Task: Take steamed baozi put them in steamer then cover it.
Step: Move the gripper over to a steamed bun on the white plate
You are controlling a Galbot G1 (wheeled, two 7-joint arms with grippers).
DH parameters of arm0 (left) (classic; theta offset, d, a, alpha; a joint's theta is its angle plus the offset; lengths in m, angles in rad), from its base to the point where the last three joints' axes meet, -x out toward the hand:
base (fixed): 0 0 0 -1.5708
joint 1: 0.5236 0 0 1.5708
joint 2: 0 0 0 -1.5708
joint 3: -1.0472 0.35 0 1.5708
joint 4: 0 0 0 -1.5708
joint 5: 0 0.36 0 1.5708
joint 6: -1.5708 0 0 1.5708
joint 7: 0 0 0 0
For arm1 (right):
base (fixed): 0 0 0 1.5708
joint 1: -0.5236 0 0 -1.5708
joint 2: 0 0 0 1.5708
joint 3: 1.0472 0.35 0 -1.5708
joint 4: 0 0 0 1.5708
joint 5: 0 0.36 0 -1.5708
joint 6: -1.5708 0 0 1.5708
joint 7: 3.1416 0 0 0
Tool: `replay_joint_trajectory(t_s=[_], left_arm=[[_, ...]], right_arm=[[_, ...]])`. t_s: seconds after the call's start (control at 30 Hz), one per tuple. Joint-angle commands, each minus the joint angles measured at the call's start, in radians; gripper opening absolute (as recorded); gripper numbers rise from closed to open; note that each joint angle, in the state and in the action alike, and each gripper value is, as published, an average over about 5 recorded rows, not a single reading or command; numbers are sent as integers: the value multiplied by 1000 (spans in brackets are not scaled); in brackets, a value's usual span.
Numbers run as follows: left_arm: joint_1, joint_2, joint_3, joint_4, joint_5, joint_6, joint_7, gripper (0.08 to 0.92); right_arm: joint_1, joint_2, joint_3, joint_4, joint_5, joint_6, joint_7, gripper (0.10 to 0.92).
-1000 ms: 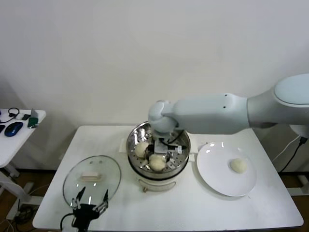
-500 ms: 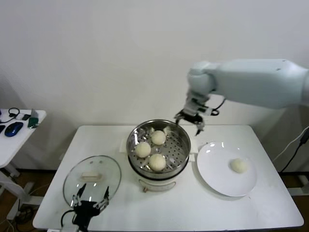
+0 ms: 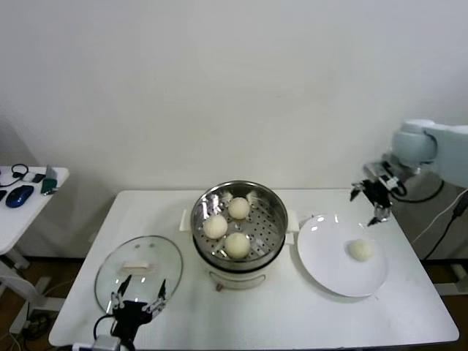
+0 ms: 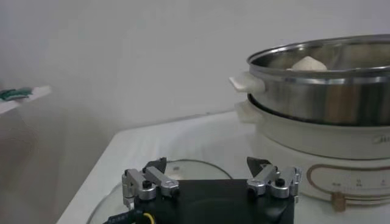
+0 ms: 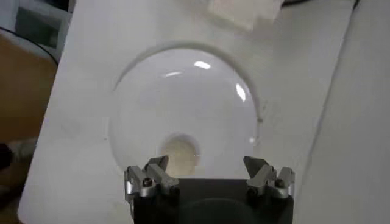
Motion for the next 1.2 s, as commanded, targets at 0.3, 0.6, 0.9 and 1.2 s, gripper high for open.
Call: replay_joint_trajectory(t_s=[0.3, 0.6, 0.9, 1.2], left_arm=[[8, -4, -11, 11, 0, -3, -1, 823], [15, -7, -15, 5, 3, 0, 0, 823], [19, -7, -14, 0, 7, 1, -2, 823], [28, -10, -9, -7, 10, -4, -4, 823]], right_arm=[[-540, -20, 407, -242, -184, -71, 32, 823], [-644, 50, 513, -349, -218, -60, 47, 823], [-673, 85, 558, -375, -223, -64, 51, 802], [-617, 69, 526, -341, -195, -77, 35, 695]])
